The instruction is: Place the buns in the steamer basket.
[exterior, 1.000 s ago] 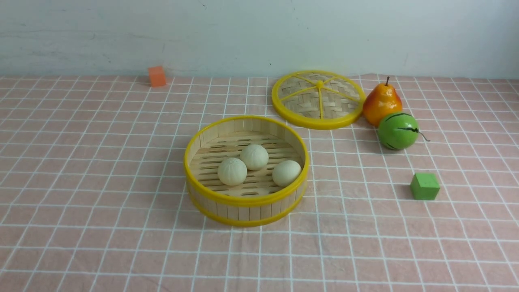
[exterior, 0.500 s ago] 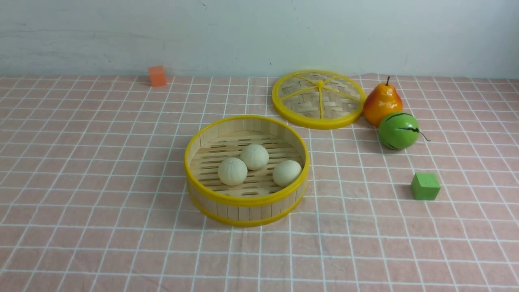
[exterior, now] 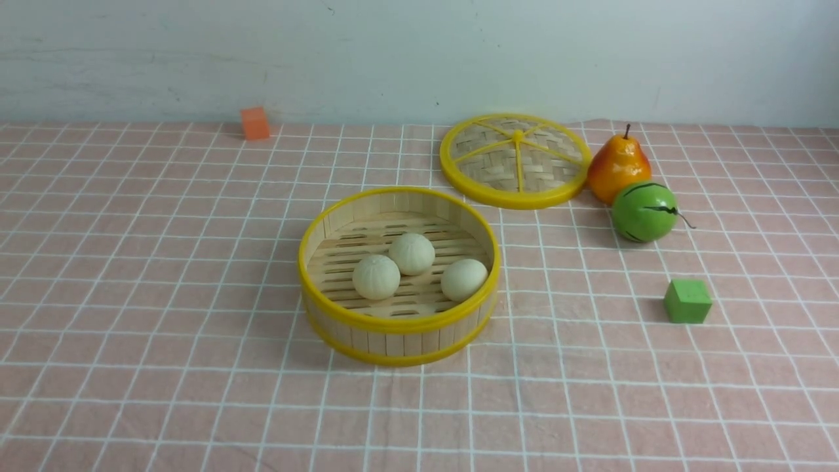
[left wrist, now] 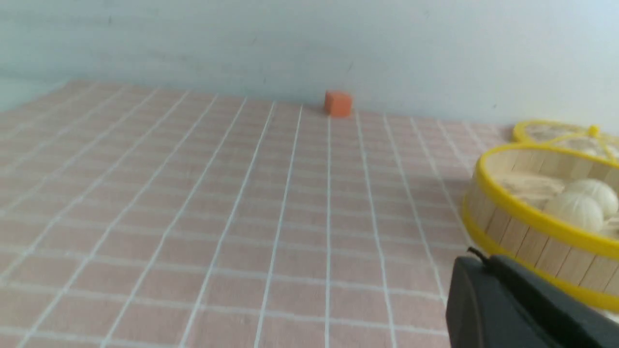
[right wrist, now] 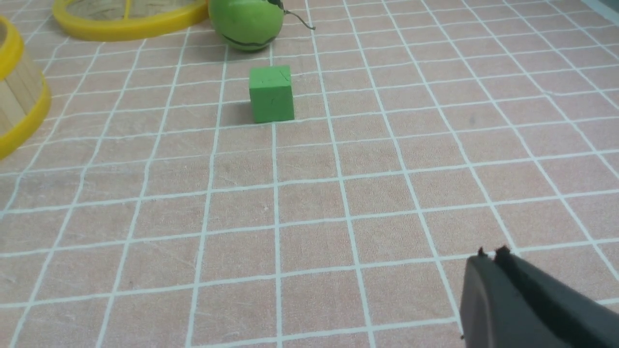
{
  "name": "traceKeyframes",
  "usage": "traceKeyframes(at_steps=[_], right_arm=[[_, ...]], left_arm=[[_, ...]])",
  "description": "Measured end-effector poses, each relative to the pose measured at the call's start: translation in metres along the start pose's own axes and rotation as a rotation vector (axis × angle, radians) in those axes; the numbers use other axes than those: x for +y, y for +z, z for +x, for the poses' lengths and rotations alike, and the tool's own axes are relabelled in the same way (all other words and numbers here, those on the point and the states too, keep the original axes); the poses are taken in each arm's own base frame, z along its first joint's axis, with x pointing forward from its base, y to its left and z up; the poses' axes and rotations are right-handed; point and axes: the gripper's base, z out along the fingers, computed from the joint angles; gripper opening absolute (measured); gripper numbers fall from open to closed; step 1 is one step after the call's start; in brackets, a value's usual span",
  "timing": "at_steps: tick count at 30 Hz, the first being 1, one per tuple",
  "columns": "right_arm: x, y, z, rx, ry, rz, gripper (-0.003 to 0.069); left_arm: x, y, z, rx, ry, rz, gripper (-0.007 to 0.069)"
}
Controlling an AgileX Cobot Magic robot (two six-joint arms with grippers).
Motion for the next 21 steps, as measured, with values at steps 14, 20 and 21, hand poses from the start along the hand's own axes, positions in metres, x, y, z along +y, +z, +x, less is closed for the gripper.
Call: traceKeyframes(at_steps=[14,20,21], right_arm=[[0.000,0.000,0.000,0.000,0.000,0.000,0.0013],[0.000,0.000,0.000,0.000,0.000,0.000,0.0013],[0.000,0.000,0.000,0.000,0.000,0.000,0.0013]], left_arm=[[0.006,-0.002,0.021,0.215,-0.020,-0.063,-0.0013],[0.006,-0.002,0.021,0.215,-0.020,-0.063,-0.0013],[0.005,-0.002,0.021,0.215,-0.021,-0.062,-0.0013]])
